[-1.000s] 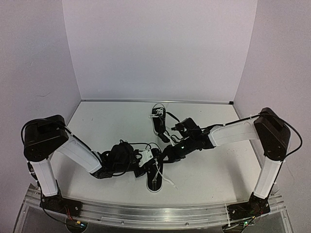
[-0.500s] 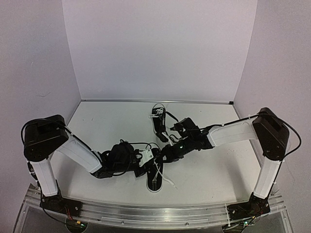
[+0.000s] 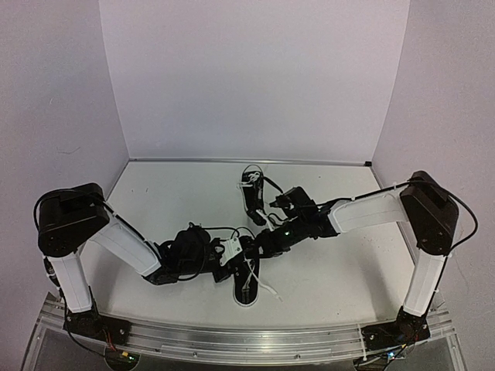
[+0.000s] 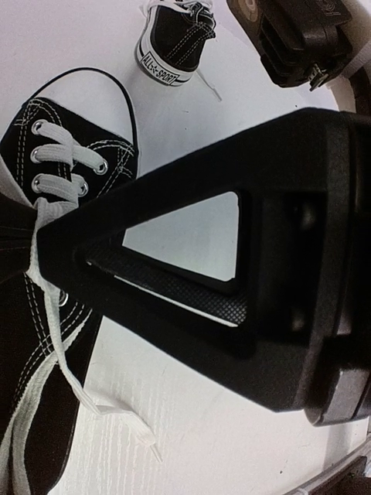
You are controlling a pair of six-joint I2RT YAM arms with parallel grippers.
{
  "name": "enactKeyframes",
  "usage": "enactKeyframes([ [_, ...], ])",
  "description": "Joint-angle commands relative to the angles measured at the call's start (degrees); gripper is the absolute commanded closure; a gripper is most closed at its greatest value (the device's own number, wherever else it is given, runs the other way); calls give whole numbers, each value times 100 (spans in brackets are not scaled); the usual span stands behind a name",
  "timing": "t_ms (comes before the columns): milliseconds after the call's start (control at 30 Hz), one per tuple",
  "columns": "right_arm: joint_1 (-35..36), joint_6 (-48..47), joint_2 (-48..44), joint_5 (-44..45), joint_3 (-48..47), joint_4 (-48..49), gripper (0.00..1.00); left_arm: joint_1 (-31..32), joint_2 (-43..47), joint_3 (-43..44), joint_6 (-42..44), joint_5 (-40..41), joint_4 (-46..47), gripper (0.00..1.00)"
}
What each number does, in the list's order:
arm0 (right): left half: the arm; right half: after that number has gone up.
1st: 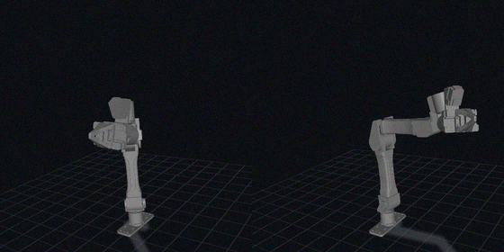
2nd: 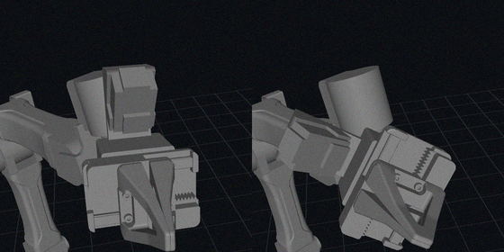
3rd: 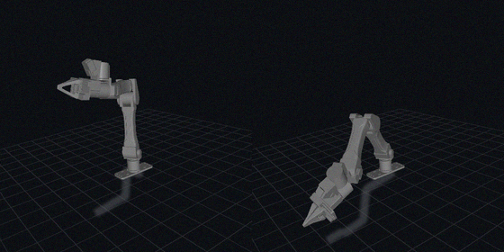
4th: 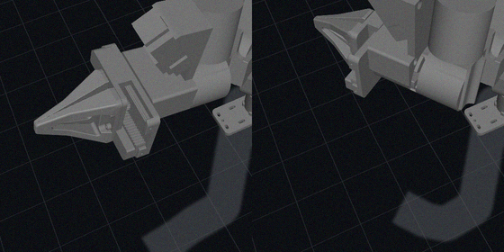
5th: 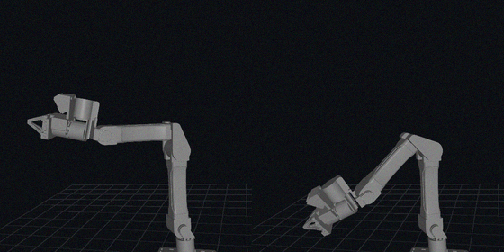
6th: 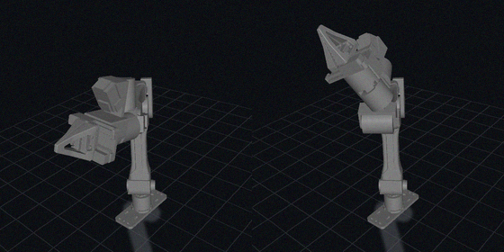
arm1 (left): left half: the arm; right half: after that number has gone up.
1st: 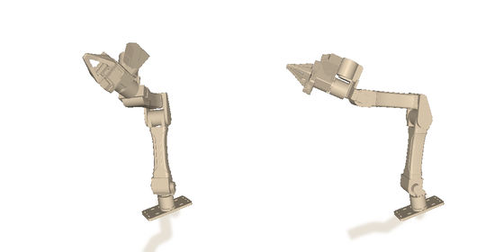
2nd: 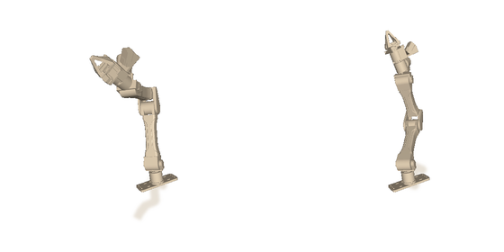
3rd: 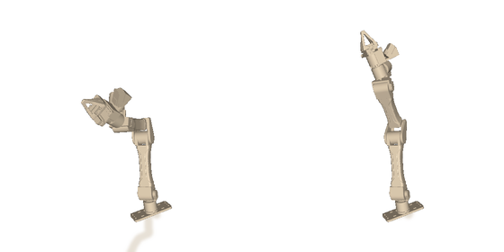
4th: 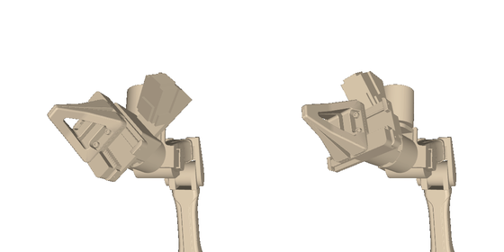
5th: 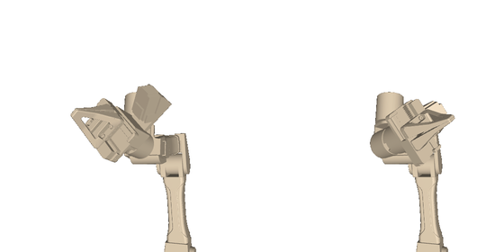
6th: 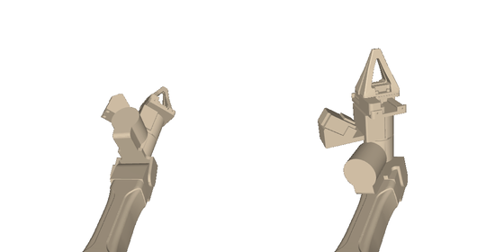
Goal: Tie the shoes
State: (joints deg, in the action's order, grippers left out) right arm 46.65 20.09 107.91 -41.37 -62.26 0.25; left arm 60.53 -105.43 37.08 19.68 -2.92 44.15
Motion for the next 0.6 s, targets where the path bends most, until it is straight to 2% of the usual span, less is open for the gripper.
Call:
enactKeyframes([
  [0, 36, 39, 133, -24, -173, 194, 80, -7, -17, -52, 69, -111, 548, 100],
  [233, 30, 65, 194, -33, -173, 186, 84, -7, -22, -79, 90, -80, 688, 100],
  [400, 24, 87, 213, -41, -181, 176, 83, -6, -30, -72, 119, -55, 732, 100],
  [500, 25, 81, 214, -52, -190, 174, 96, -3, -40, -60, 138, -54, 736, 100],
  [567, 21, 75, 198, -34, -199, 161, 100, -5, -39, -54, 137, -43, 733, 100],
])
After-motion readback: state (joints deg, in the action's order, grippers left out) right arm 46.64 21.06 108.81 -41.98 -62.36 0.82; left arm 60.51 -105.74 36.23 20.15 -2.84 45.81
